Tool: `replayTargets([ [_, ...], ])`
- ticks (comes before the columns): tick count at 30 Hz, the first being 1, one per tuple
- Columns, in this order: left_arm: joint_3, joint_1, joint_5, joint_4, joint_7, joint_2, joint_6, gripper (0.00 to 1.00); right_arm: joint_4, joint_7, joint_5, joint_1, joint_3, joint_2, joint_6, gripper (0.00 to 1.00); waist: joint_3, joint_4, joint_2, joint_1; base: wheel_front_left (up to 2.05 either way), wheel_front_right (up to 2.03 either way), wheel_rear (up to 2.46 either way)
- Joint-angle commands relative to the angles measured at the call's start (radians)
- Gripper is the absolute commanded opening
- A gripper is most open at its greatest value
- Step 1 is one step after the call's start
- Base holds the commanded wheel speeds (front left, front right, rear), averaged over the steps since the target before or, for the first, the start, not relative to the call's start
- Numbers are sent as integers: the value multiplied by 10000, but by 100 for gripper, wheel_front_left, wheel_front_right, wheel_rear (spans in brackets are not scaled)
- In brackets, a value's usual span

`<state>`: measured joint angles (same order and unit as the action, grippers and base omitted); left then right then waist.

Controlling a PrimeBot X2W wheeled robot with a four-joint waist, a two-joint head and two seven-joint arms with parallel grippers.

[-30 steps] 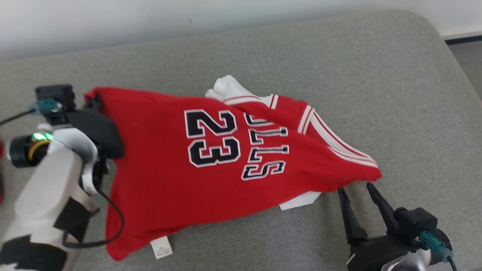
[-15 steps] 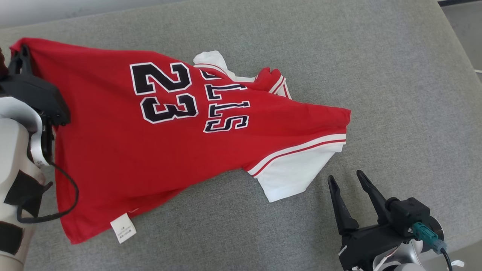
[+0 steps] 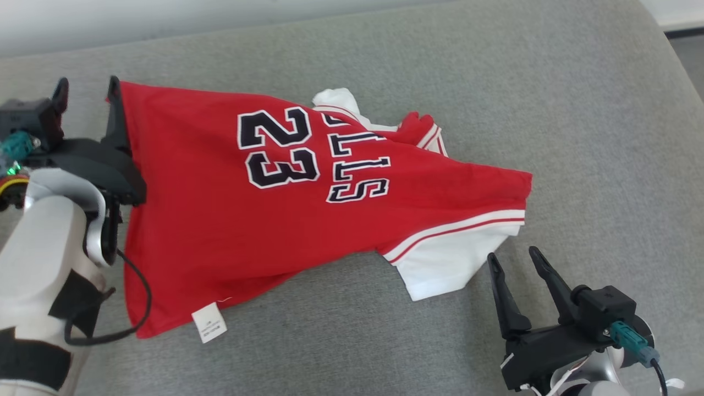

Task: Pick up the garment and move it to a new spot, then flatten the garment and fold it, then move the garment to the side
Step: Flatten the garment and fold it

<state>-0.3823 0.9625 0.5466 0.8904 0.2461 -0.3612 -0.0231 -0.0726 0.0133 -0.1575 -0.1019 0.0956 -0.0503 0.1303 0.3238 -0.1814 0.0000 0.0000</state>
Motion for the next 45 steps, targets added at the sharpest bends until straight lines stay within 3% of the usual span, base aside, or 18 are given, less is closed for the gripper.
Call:
replayTargets([
  [1,66,-342,121,-186,100,5,176,100,-25,3,23,117,-136,-2,9,100,-507,513,0,0,0,0,0],
  [5,200,-1066,272,-823,179,142,478,100,-74,-53,54,322,-441,0,9,100,-945,940,0,0,0,0,0],
  [9,496,-2332,121,-2049,188,420,365,100,-74,-100,79,675,-836,-3,9,100,-1480,1270,0,0,0,0,0],
  [18,1309,-5828,-623,-4930,192,1194,115,100,-152,-300,92,1315,-1300,1,9,100,-2557,1471,0,0,0,0,0],
  [31,3031,-10362,-2057,-7707,196,2406,495,100,-387,-678,126,2089,-1646,0,9,100,-3535,1618,0,0,0,0,0],
  [37,3616,-11274,-2540,-8158,196,2803,877,100,-849,-1092,272,1724,-2015,-6,9,100,-3568,1685,0,0,0,0,0],
  [45,3749,-11220,-2934,-8185,197,3052,1095,100,-1682,-2152,606,197,-2588,-188,9,100,-3296,1700,0,0,0,0,0],
])
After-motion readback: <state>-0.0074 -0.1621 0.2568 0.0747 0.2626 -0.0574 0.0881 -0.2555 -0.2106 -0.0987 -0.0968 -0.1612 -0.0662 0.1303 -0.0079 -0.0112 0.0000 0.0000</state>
